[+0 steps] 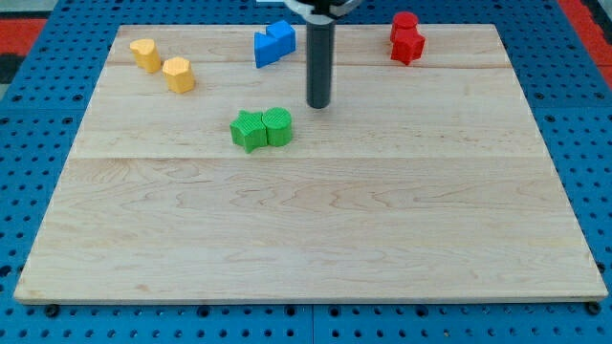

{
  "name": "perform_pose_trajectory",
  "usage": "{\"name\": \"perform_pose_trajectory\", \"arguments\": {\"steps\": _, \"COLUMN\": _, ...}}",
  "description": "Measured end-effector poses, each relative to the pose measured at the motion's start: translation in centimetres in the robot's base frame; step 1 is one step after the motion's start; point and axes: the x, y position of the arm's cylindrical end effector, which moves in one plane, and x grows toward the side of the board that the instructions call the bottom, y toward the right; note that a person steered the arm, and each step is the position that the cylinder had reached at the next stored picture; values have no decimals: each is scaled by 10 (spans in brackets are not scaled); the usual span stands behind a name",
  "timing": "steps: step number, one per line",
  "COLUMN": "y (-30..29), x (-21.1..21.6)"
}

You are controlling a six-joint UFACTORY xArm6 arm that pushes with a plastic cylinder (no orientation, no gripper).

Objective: Slide the green blocks towards the right side of the board

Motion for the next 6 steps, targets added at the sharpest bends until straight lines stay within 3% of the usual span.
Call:
{"name": "perform_pose_trajectory", "arguments": {"steps": 2, "y": -131, "x": 15}}
{"name": "perform_pose_trajectory", "arguments": {"steps": 4, "y": -90, "x": 22}}
{"name": "perform_pose_trajectory", "arguments": {"steps": 6, "y": -106, "x": 42}}
